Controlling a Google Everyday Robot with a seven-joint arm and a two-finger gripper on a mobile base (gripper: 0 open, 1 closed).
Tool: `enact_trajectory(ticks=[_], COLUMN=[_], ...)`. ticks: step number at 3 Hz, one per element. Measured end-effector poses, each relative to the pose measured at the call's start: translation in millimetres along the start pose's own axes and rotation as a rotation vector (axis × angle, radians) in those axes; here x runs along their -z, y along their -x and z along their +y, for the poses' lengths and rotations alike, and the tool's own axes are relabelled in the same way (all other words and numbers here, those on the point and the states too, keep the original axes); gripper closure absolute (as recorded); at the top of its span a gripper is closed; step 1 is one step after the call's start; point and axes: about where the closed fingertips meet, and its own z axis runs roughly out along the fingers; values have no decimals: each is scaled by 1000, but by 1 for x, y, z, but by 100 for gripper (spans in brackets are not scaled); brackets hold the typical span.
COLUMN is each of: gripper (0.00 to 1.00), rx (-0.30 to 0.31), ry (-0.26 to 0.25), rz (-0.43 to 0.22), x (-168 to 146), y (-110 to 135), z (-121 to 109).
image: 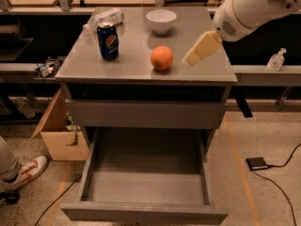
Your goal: Place orange into middle drawer
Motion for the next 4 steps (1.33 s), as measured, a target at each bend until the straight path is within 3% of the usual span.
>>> enact_trajectory(ticks=[2,4], gripper=[0,0], rx=[-175,-193], ry=[41,128], rz=[-69,-96], x=[-79,-122], y=[13,39], z=[3,36])
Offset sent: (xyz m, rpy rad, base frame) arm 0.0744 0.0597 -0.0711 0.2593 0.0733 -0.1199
